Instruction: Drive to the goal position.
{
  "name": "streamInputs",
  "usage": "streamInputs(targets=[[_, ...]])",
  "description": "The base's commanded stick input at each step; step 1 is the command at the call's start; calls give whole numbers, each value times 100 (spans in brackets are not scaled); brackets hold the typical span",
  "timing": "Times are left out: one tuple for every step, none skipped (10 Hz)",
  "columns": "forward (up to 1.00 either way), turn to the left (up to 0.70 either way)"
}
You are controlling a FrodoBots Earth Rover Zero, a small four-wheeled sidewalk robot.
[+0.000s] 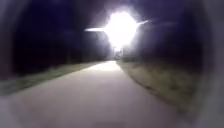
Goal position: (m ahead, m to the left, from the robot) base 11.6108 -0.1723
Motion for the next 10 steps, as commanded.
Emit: streamInputs(targets=[[100,2],[100,2],[100,2],[100,2],[100,2],[100,2],[100,2],[100,2],[100,2],[100,2]])
